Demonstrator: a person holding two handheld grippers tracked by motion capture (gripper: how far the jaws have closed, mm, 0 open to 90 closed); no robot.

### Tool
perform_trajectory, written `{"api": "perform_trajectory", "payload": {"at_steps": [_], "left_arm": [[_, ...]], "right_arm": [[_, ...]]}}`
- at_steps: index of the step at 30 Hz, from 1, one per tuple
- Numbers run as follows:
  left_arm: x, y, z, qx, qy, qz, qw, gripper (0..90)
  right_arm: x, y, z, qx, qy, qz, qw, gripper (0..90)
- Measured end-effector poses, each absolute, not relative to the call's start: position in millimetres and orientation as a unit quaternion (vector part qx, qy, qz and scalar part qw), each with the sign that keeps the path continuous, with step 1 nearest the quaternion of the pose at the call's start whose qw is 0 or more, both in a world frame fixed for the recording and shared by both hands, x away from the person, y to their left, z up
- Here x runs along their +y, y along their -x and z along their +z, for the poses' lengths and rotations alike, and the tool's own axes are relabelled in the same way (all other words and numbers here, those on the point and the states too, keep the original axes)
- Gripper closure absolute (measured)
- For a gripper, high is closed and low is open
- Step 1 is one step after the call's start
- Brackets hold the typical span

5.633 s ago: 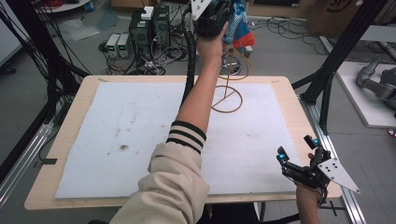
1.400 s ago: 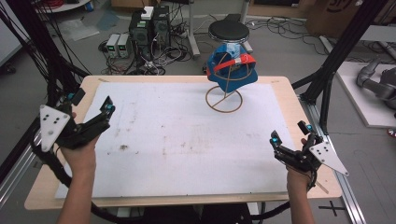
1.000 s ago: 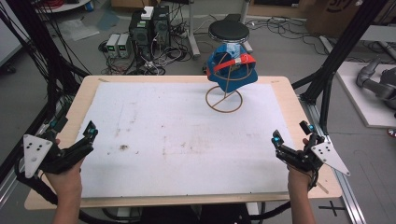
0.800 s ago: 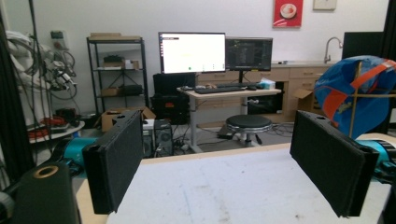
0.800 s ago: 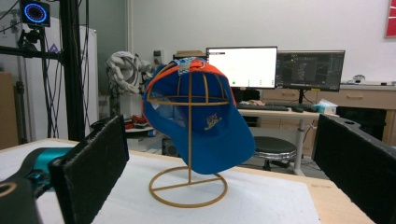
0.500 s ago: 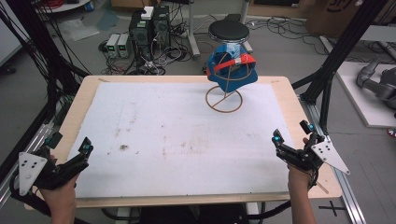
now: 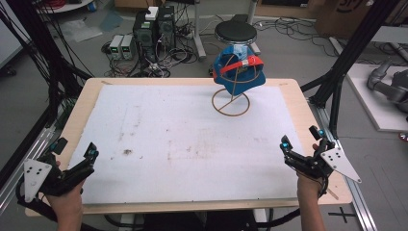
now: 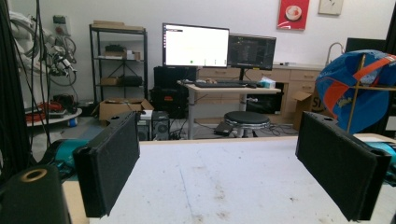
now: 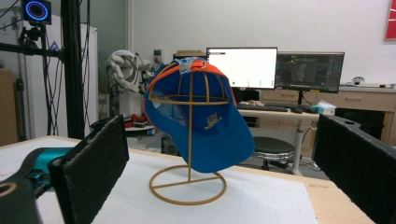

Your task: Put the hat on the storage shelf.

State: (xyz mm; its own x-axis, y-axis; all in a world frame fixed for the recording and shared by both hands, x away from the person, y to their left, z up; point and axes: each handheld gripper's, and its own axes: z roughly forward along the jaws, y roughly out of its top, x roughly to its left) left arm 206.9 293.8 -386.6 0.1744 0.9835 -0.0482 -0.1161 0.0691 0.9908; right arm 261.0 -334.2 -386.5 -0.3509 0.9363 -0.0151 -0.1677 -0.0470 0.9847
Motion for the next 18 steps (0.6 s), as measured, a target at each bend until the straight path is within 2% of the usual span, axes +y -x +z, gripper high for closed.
{"api": "perform_trajectory", "payload": {"at_steps": [18], "left_arm": [[300.6,-208.8,-386.8,0.437,-0.493,0.475,0.583,14.1]], "right_arm": [[-332.9,-261.2,-388.3,0.534,-0.365,0.628,0.433,3.5]]}}
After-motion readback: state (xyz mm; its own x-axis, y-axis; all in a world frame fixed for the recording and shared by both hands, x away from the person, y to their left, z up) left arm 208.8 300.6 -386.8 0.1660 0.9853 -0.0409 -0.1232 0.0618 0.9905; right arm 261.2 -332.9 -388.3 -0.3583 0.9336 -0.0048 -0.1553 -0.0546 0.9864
